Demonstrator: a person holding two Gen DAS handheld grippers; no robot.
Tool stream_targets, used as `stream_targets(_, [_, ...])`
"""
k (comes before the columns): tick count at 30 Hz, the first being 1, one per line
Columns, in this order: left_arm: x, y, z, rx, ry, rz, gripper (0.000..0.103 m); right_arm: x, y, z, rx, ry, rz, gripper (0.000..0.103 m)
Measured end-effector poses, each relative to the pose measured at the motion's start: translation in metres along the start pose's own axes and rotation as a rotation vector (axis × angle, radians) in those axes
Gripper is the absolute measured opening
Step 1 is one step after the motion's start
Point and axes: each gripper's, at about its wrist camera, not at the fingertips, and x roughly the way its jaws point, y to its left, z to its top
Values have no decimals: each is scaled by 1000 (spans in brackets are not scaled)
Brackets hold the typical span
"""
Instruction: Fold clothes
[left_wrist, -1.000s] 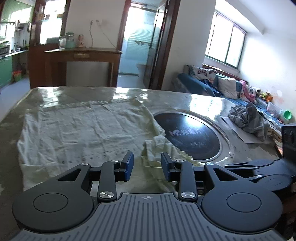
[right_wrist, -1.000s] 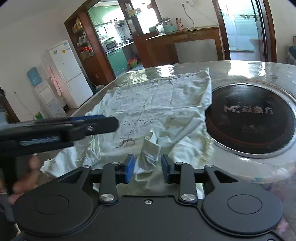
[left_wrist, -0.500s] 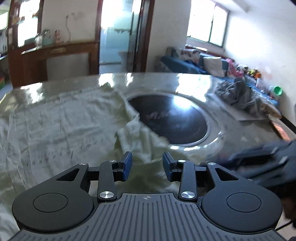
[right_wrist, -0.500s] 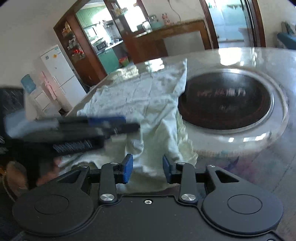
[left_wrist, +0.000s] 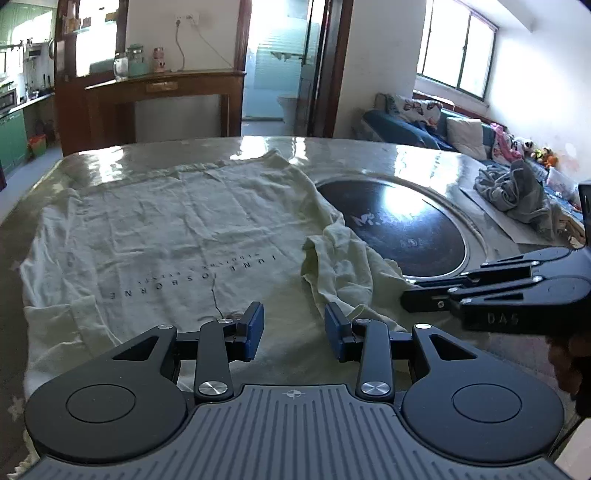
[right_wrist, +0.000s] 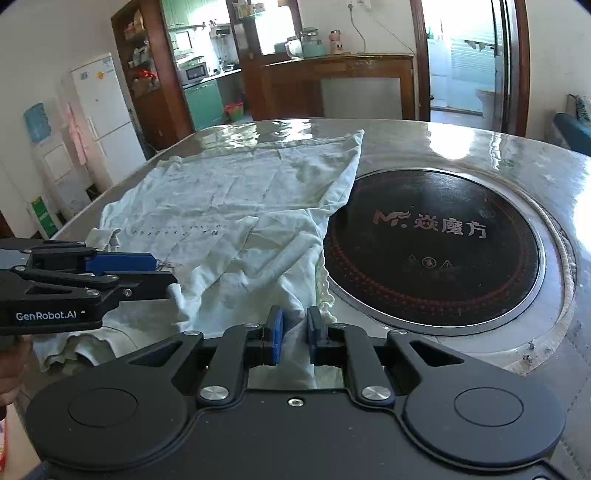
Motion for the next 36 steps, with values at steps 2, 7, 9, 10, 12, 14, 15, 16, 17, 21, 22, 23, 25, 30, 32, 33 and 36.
stream_targets(2, [-9,-4,4,6,-36,-25,37,-4,4,8,-24,-21,0,15])
stream_targets(7, [-20,-25,8,73,-78,-128,39,10,12,43,-87,-45,38,15])
stream_targets(9, [-18,-32,5,100,-69,-153,39,24,14,56,-110,-26,66,15])
stream_targets(10, [-14,-35,2,117,-57,-166,39,32,14,61,-119,-3,81,15])
stream_targets(12, [-5,-42,-5,148,-23,-184,39,46,15,66,-141,35,96,15])
stream_targets(14, [2,-45,-9,160,2,-187,39,59,18,68,-176,68,91,15])
stream_targets(15, [6,-45,-12,162,21,-188,39,65,19,68,-193,82,83,15])
stream_targets(16, [10,-45,-15,160,38,-187,39,70,20,67,-206,99,79,15])
stream_targets(17, [14,-44,-17,156,52,-185,39,70,19,65,-204,103,77,16])
stream_targets(21, [15,-35,-22,132,75,-191,39,68,13,64,-171,90,71,18])
stream_targets(22, [12,-34,-23,133,76,-187,40,63,13,63,-174,83,66,18])
stream_targets(23, [7,-32,-24,138,69,-173,41,56,13,62,-178,74,63,18])
stream_targets(25, [-1,-27,-26,137,59,-152,42,42,15,60,-188,60,73,18])
stream_targets(30, [-22,-6,-28,100,34,-105,43,2,35,33,-307,53,93,18])
stream_targets(32, [-34,4,-29,82,16,-80,44,-1,45,25,-328,58,120,18])
stream_targets(33, [-43,10,-30,70,4,-63,44,-2,53,19,-343,55,141,18])
stream_targets(36, [-61,22,-34,47,-15,-17,45,4,70,10,-375,66,156,18])
